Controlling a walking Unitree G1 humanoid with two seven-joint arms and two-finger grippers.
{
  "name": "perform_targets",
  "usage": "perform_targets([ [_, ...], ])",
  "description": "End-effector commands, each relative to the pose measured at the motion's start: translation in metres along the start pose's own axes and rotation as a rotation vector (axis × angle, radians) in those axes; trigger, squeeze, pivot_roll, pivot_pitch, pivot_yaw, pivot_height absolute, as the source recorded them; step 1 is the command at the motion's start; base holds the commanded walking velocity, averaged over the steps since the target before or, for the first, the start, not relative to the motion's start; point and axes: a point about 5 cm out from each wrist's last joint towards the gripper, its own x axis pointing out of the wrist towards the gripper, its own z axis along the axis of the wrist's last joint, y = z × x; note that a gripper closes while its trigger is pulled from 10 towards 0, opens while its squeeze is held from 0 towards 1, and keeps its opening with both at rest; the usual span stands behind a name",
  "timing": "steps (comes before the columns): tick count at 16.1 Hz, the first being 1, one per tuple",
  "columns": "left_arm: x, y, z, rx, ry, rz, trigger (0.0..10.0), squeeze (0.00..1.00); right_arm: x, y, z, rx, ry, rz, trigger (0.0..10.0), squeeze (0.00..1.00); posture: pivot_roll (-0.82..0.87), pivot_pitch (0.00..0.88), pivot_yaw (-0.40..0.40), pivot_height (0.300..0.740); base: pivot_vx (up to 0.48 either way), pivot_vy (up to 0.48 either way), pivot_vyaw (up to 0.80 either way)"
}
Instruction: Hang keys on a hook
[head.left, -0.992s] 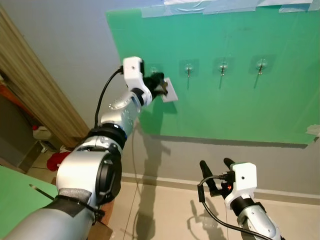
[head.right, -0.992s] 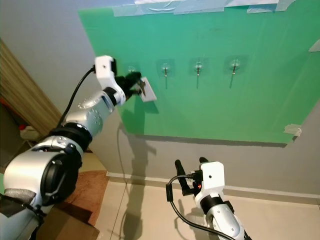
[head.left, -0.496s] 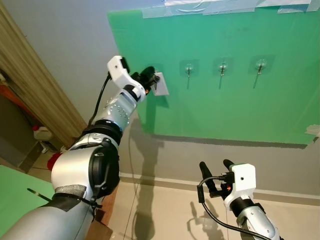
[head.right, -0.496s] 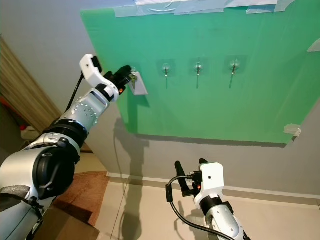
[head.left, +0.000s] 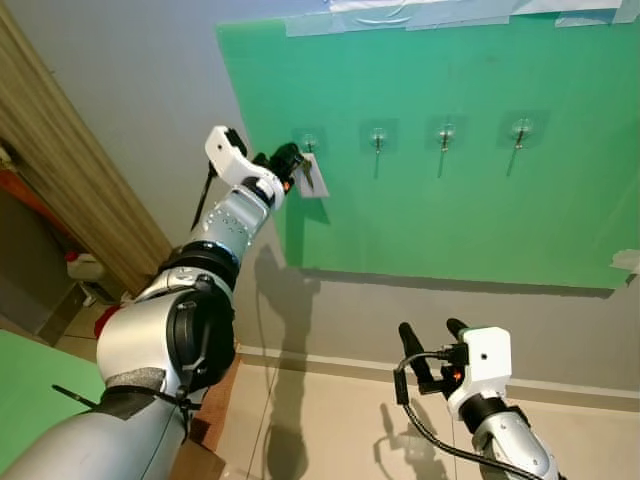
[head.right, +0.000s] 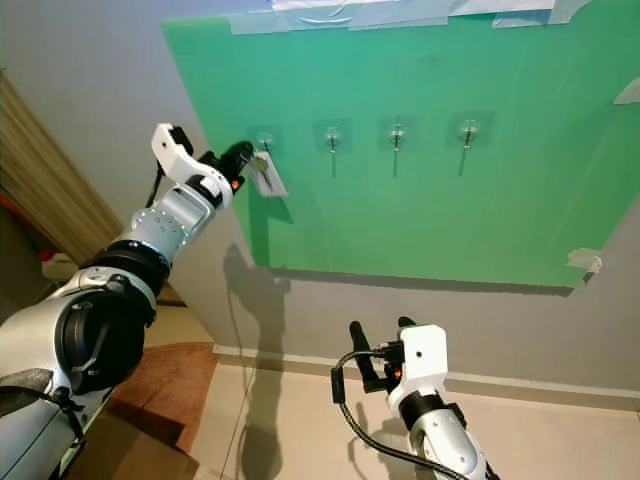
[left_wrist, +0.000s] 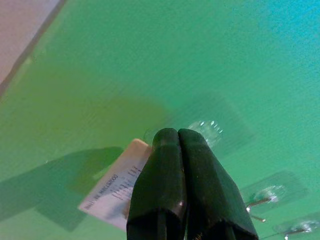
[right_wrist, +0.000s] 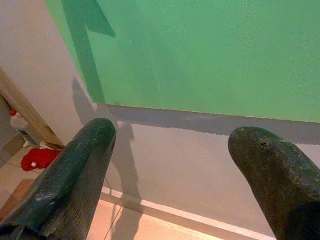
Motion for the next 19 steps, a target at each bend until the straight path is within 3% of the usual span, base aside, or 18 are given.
perform_targets([
  [1,-0.002,0.006,0.001,0.018,0.003,0.031,10.0,0.00,0.001,0.007,0.002,0.004,-0.002,0.022,10.0,0.00,-0.27,0.013,0.188,0.740,0.000,0.000,0.00],
  [9,0.001,-0.002,0.000,0.059,0.013,0.013,10.0,0.00,-0.001,0.006,-0.003,0.011,0.004,0.010,10.0,0.00,-0.27,0.017,0.199,0.740,0.000,0.000,0.00],
  [13,0.005,-0.013,-0.008,0.149,0.051,-0.032,10.0,0.00,-0.002,0.005,-0.004,0.012,0.005,0.006,10.0,0.00,-0.27,0.019,0.200,0.740,0.000,0.000,0.00],
  [19,0.007,-0.021,-0.008,0.192,0.046,-0.069,10.0,0.00,-0.002,0.004,-0.005,0.012,0.006,0.010,10.0,0.00,-0.27,0.019,0.197,0.740,0.000,0.000,0.00],
])
